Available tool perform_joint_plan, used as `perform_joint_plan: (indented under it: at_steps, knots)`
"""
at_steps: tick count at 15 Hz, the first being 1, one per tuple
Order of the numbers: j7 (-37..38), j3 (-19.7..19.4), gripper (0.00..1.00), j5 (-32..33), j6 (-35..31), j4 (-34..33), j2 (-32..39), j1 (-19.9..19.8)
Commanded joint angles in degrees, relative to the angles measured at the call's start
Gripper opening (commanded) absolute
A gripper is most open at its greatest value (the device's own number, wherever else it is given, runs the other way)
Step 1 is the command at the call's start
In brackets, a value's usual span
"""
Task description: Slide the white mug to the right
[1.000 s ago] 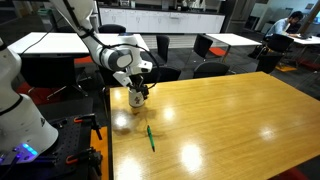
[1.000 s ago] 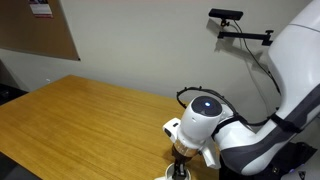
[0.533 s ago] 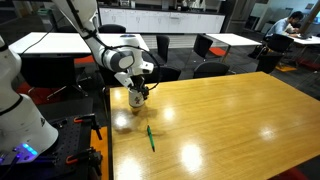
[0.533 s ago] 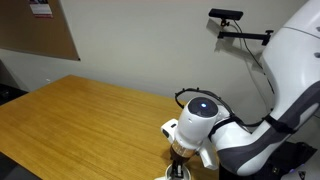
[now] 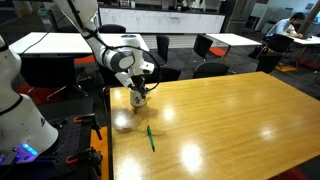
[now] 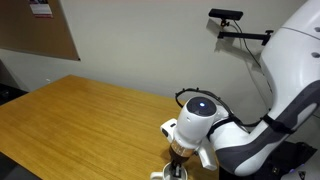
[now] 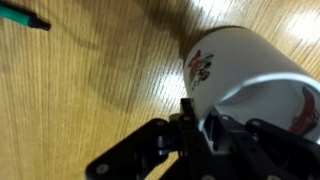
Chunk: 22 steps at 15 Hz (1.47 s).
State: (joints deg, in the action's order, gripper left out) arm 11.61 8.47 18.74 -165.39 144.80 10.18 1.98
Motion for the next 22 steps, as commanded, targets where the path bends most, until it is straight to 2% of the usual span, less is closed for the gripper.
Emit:
perform_joint_plan:
  at_steps: [1, 11, 17, 18, 22]
  knots:
    - [-0.29, 0.16, 0.0, -1.25, 0.64, -1.19, 0.49, -0.47]
    - [1.37, -4.0, 0.02, 0.41, 1.38, -2.64, 0.1, -0.37]
    - [1.68, -7.6, 0.02, 0.22, 1.45, -4.18, 0.81, -0.42]
    - [0.41, -9.71, 0.02, -1.46, 1.41, -4.57, 1.06, 1.25]
    - [0.47, -12.16, 0.02, -2.7, 1.94, -6.43, 2.27, 1.15]
